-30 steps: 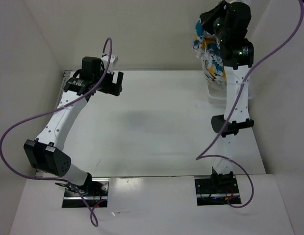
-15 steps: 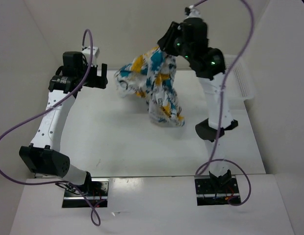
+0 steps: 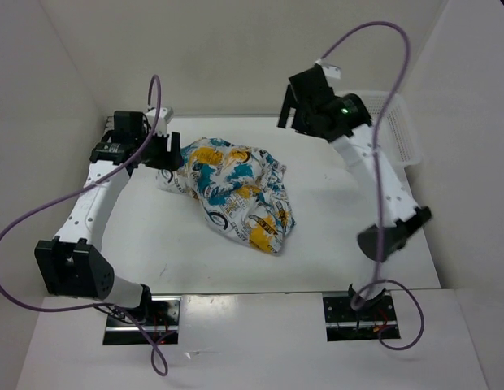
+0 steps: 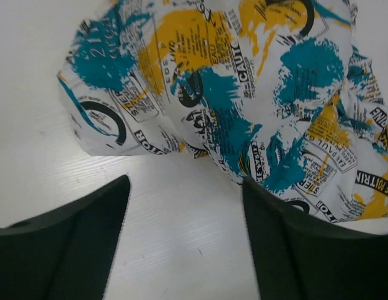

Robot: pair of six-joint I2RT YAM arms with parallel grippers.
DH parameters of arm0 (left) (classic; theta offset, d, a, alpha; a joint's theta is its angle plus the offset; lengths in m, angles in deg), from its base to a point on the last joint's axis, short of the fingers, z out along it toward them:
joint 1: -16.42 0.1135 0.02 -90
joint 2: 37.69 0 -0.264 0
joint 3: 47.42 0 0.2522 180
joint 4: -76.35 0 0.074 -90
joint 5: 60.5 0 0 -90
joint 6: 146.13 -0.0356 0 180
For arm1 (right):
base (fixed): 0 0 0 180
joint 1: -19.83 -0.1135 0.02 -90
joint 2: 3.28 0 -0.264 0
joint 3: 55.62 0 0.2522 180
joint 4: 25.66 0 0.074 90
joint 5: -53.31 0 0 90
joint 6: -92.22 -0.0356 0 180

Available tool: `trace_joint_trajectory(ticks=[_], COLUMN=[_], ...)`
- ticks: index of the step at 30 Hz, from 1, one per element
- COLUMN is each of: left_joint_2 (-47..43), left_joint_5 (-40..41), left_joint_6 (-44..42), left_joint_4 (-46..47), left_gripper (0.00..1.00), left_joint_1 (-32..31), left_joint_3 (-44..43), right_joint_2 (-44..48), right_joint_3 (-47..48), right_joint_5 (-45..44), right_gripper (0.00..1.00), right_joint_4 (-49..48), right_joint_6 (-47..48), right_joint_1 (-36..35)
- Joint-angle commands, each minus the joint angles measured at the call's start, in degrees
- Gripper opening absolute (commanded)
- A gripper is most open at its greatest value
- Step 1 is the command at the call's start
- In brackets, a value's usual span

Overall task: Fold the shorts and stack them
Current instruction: Move the shorts to the center of the board, then flatten the shorts out

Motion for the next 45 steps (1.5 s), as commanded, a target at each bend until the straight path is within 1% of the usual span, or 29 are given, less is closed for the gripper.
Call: trace_joint_trajectory(ticks=[1,2,3,4,5,6,7,9,11,12,14,15,16,19,22,25,26,29,30,31,33,34,35,36,37,39,40,41,45], left_joint_2=[-3.9,-3.9,-4.7,-5.4,-5.4,-5.4,-5.4,-4.0,-2.9,-1.8,0.2,0.8,1.3,2.8,4.4,4.9,4.9,4.9,4.9,4.9,4.9,4.9,4.9,4.3,4.3,3.7,3.7,2.9,2.4], left_joint_5=[-5.0,-5.8,-6.8,-8.7,-9.6,-10.8,-11.6,-11.6,-11.6,-11.6,-12.2,-12.2,-12.9,-14.3,-14.8,-15.3,-15.3,-15.3,-15.3,-14.8,-14.8,-14.8,-14.0,-13.1,-13.1,-11.7,-11.2,-11.2,-10.7], left_joint_6=[-0.3,-0.3,-0.3,-0.3,-0.3,-0.3,-0.3,-0.3,-0.3,-0.3,-0.3,-0.3,-0.3,-0.3,-0.3,-0.3,-0.3,-0.3,-0.3,-0.3,-0.3,-0.3,-0.3,-0.3,-0.3,-0.3,-0.3,-0.3,-0.3], left_joint_4=[3.2,4.0,5.5,6.7,7.8,8.9,11.5,14.2,16.3,18.3,19.5,20.0,20.6,23.1,24.6,25.4,25.4,25.4,25.4,25.4,24.7,23.9,23.9,23.1,22.3,20.4,19.9,19.1,16.3], left_gripper=[0.73,0.69,0.64,0.61,0.63,0.72,0.85,1.0,1.0,1.0,1.0,0.99,0.99,0.99,0.96,0.8,0.68,0.43,0.3,0.24,0.17,0.13,0.08,0.06,0.03,0.0,0.0,0.0,0.0], left_joint_1=[-0.1,-0.1,-0.1,-1.1,-1.8,-2.7,-3.6,-6.7,-8.0,-8.0,-8.0,-8.5,-8.5,-9.1,-10.2,-10.7,-10.7,-11.3,-11.3,-11.3,-11.3,-11.3,-11.3,-11.3,-11.3,-10.7,-10.2,-9.6,-6.7], left_joint_3=[7.2,9.1,11.0,13.2,17.4,19.2,20.9,23.8,25.1,25.8,27.2,27.2,27.2,28.4,28.4,28.4,28.4,27.9,27.9,27.3,27.3,27.3,26.6,25.9,25.4,22.5,21.4,20.3,12.9], right_joint_2=[24.0,29.3,34.1,41.6,43.6,44.6,44.7,43.7,40.7,39.2,32.6,27.7,25.4,16.9,10.5,6.8,6.2,3.1,2.1,1.2,-1.0,-1.6,-2.1,-2.1,-2.1,0.2,1.1,3.1,9.2], right_joint_3=[-22.8,-30.2,-43.4,-49.1,-53.7,-60.5,-63.1,-69.1,-72.8,-73.3,-72.7,-71.4,-70.9,-69.1,-69.1,-69.6,-70.2,-69.6,-68.2,-67.4,-65.1,-64.5,-63.4,-62.9,-62.3,-61.0,-60.0,-59.4,-56.9], right_joint_5=[-7.6,-3.2,0.2,3.6,10.9,13.4,14.9,18.9,20.8,22.1,22.1,22.1,22.8,25.4,27.0,28.2,28.2,26.0,25.5,25.4,24.8,24.8,24.2,24.2,24.2,23.7,23.2,23.2,23.2], right_gripper=[0.95,0.86,0.8,0.72,0.65,0.57,0.55,0.55,0.6,0.68,0.78,0.79,0.81,0.81,0.76,0.73,0.71,0.67,0.65,0.64,0.62,0.54,0.5,0.43,0.28,0.14,0.04,0.0,0.0], right_joint_4=[-11.6,-15.6,-19.0,-21.9,-25.0,-25.8,-26.5,-31.0,-37.3,-39.3,-42.7,-43.2,-44.7,-46.0,-47.2,-49.0,-50.5,-51.6,-51.6,-51.6,-51.6,-51.6,-51.6,-50.9,-50.4,-49.0,-48.3,-47.6,-44.9], right_joint_6=[0.1,0.8,0.8,-0.1,-0.9,-1.5,-3.1,-3.7,-4.3,-4.3,-3.2,-2.7,-2.7,-0.6,0.1,0.7,0.7,1.3,1.3,1.8,1.8,1.8,1.3,0.7,0.6,0.1,0.1,0.1,2.0], right_joint_1=[-0.7,-0.7,2.4,4.6,6.7,8.3,8.8,7.5,6.9,6.9,6.9,6.9,6.9,6.9,7.4,7.4,7.4,7.4,7.4,7.4,7.4,7.4,7.4,7.4,7.4,7.4,7.4,7.4,7.4])
